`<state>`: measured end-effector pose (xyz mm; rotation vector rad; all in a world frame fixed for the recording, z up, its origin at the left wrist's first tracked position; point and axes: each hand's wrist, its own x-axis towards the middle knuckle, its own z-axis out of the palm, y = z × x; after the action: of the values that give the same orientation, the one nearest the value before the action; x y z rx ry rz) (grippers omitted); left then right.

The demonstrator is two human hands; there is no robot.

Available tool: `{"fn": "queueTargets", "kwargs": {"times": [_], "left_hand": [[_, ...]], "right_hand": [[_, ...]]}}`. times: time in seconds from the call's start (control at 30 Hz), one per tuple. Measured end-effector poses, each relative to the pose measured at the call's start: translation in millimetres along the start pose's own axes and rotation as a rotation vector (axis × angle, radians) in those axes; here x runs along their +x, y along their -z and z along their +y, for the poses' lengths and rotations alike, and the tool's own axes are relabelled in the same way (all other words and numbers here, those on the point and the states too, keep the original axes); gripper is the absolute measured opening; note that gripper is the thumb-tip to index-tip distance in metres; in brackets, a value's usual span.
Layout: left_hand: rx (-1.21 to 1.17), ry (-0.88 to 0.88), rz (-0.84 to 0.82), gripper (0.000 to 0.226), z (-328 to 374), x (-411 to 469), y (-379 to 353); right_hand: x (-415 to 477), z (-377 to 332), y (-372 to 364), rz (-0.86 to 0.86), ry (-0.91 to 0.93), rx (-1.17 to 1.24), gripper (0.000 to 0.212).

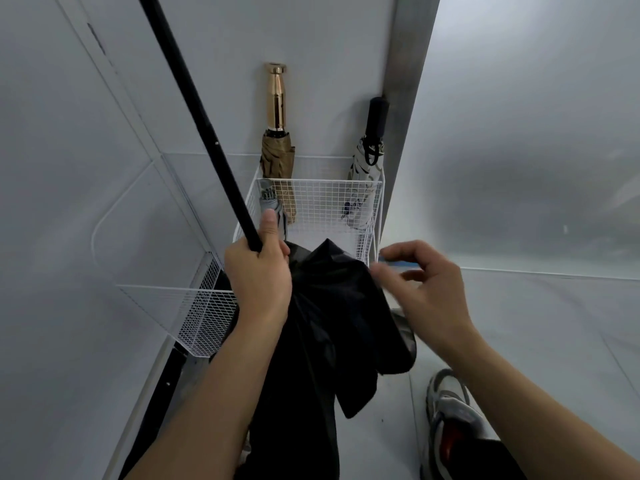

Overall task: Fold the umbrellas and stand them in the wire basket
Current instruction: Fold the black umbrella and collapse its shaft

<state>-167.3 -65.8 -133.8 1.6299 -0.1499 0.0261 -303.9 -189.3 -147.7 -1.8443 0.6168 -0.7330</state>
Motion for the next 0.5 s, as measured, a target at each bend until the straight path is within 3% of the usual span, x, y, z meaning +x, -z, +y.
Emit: {"fn": "queueTargets", "kwargs": {"times": [0.1,0.17,0.23,0.33,0.4,0.5], "left_hand": [[-0.061,0.023,0.026,0.057,6,-1,-1],[-0.117,0.033,0.008,0.057,12,-9,-6],[-0.184,0.070,-0.048,0.056,18,-19,-11],[-0.256,0.138,-0.195,0.053,26,-30,-11],[-0.267,0.131,-0.349,0.052,31,-28,-5],[-0.264,0.017,-0.617,0.044,40,-23,7]], "right_hand": [[-15,0,-11,-0.387,-0.007,-0.218,0.084],[-19,11,-22,-0.608,-0.055,-0.420,0.110],[-17,20,-30,-0.688,-0.113,-0.506,0.099],[-9,30,-27,-0.678,-0.201,-0.382,0.047],[-4,30,-22,-0.707,-0.255,-0.264,0.023],[0,21,-14,-0.791,-0.341,-0.125,0.036]]}}
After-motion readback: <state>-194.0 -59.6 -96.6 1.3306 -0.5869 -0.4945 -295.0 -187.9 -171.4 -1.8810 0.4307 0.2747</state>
